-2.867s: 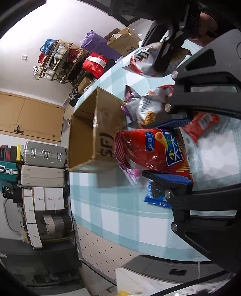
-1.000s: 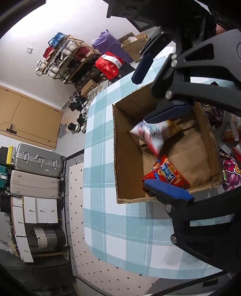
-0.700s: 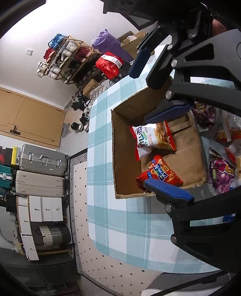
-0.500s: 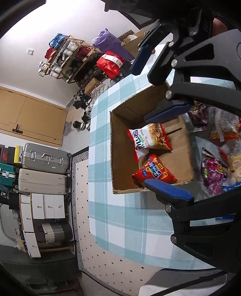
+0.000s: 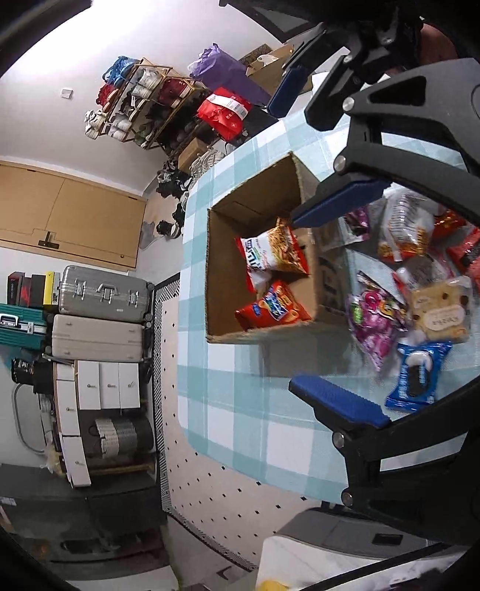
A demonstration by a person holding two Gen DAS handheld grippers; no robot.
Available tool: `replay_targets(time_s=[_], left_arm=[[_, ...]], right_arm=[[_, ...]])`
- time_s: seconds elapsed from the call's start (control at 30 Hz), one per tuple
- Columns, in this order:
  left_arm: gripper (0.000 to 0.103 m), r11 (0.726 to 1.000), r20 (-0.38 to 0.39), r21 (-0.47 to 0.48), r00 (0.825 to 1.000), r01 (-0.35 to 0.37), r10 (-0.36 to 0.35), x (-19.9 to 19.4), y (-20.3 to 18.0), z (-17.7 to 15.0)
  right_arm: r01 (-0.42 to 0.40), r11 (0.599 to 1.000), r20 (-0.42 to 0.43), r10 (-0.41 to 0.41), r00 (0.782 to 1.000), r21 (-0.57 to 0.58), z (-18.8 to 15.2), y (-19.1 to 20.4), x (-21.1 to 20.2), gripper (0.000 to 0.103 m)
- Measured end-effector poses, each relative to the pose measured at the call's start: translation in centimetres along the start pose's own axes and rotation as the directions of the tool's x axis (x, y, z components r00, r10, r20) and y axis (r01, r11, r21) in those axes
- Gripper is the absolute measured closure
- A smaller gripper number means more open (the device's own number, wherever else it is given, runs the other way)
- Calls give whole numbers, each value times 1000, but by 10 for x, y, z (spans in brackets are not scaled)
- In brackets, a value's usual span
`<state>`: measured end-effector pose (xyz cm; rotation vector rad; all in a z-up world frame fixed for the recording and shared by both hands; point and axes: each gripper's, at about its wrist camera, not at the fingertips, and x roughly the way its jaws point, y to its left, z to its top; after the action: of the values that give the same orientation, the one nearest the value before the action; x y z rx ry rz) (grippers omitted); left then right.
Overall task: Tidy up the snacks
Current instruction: 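Open both grippers to drop the bags into the box, then move both tools back toward the remaining snacks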
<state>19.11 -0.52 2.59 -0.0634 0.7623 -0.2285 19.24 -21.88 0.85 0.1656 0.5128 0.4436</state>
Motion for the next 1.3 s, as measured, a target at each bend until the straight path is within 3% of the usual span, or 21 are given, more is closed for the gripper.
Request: replay_targets(time_s=[0.3, 0.47, 0.87, 1.3], left_arm=[[18, 998, 26, 4, 998, -60, 60, -33, 1, -34], [1, 995, 44, -33, 995, -91, 92, -49, 12, -55], [1, 993, 10, -53, 995, -102, 103, -46, 23, -95], [1, 993, -68, -77, 994, -92, 87, -7, 45, -111]], right_arm=[[-3, 1000, 13, 3, 1000, -22, -30, 17, -26, 13], [0, 1000, -8, 0, 1000, -28, -51, 23, -32, 11], [-1, 1000, -85, -1, 996, -17, -93, 28, -22, 11], [-23, 999, -174, 27, 984, 22, -120, 13, 20, 11]])
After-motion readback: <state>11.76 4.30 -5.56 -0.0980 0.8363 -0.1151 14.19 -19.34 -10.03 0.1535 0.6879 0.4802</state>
